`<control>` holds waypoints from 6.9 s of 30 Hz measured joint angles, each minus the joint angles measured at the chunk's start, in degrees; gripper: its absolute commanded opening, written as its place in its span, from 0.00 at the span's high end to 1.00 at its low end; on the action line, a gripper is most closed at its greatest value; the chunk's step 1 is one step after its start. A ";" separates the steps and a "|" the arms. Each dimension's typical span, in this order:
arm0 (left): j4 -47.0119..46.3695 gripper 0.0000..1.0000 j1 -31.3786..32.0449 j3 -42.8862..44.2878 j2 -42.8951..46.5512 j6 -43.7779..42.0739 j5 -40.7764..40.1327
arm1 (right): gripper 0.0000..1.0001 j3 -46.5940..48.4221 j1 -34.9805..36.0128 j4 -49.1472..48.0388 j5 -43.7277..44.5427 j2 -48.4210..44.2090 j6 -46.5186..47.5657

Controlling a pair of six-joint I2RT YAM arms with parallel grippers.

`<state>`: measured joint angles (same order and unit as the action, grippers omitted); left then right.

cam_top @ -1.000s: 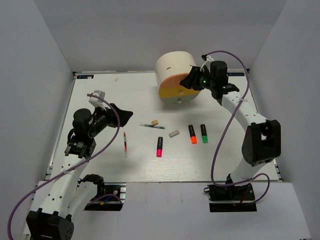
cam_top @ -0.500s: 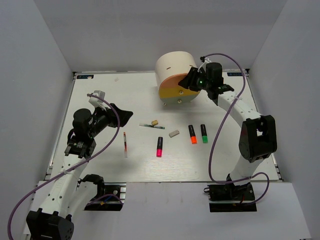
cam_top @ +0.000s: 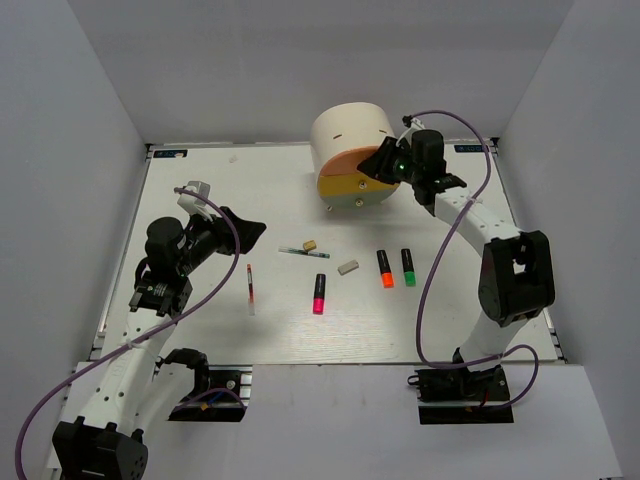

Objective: Sort the stationery into containers
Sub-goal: Open the drawer in the storage box, then pick up the pen from the center of the board, then place the pen in the drawer.

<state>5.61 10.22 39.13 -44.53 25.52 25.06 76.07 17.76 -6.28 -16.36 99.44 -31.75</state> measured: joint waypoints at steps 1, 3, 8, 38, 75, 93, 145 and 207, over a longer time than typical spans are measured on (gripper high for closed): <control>0.00 0.20 0.00 0.00 0.00 0.00 0.00 | 0.83 -0.35 0.00 -0.39 0.09 -0.20 0.00; 0.00 0.20 0.00 0.00 -0.04 0.00 0.02 | 0.85 -1.44 0.00 -1.33 0.22 -0.85 0.00; -0.35 0.20 0.00 0.00 -1.92 0.04 1.01 | 0.88 -5.73 0.04 -2.27 0.11 -4.68 0.15; 1.31 0.20 0.00 0.04 -12.59 0.46 3.30 | 0.52 -18.16 -0.02 -2.21 -1.99 -17.00 2.03; 5.22 0.15 0.52 3.13 -17.92 -0.48 2.73 | 0.36 -17.16 -0.39 -2.67 -3.72 -18.58 6.27; 24.63 0.34 4.96 8.94 -33.05 -1.46 -24.81 | 0.51 -25.57 -0.50 10.88 -7.98 -29.83 16.11; 1.77 1.00 18.16 22.43 -23.87 -0.31 -10.75 | 0.60 -31.36 -0.83 9.27 -13.09 -52.65 24.70; -25.11 0.77 34.53 56.19 -64.76 -28.20 -36.24 | 0.54 -34.69 -0.87 5.66 -7.56 -56.39 26.47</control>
<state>-19.51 44.75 95.33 -109.30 -2.68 -11.18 41.39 16.88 -0.62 -23.92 43.05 -5.28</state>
